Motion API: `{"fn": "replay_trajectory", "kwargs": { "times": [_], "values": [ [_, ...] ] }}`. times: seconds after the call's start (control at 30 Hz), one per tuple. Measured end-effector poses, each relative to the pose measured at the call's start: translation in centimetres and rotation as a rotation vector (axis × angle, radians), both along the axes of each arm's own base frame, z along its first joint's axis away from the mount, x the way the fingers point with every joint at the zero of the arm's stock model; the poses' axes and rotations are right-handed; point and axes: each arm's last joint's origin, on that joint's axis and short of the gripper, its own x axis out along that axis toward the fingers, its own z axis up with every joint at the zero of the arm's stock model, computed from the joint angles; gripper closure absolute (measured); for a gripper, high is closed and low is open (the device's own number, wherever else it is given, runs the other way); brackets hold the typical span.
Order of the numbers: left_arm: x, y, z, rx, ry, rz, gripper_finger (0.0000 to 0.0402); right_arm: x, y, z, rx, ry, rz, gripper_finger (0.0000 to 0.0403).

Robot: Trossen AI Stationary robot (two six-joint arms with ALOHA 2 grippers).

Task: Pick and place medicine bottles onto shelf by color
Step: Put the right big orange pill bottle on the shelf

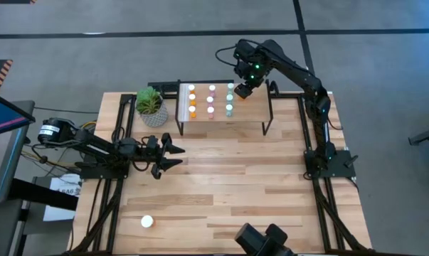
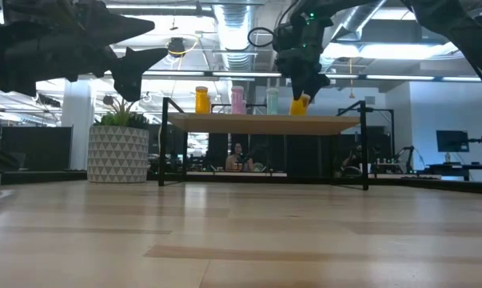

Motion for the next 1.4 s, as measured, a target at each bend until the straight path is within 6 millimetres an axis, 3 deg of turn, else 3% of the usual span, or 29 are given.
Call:
{"fn": "replay_trajectory", "kwargs": {
  "times": [0.8, 1.0, 1.2, 1.4],
  "values": [
    [0.0, 0.0, 0.1, -0.002, -0.009, -0.003, 0.0194, 0.0, 0.0, 0.0, -0.002, 0.003, -0.006, 0.0153],
    [0.0, -0.1, 0.1, -0.003, -0.008, -0.024, 0.0194, 0.2, 1.5, 1.2, -0.028, -0.019, 0.036, 0.0154],
    [0.0, -0.1, 0.1, 0.001, -0.009, -0.023, 0.0194, -1.9, 4.3, 3.7, -0.099, -0.046, 0.044, 0.0154],
    [0.0, -0.1, 0.1, 0.003, -0.014, -0.022, 0.0194, -5.8, 6.9, 2.9, -0.180, -0.174, -0.013, 0.0155]
  ]
}}
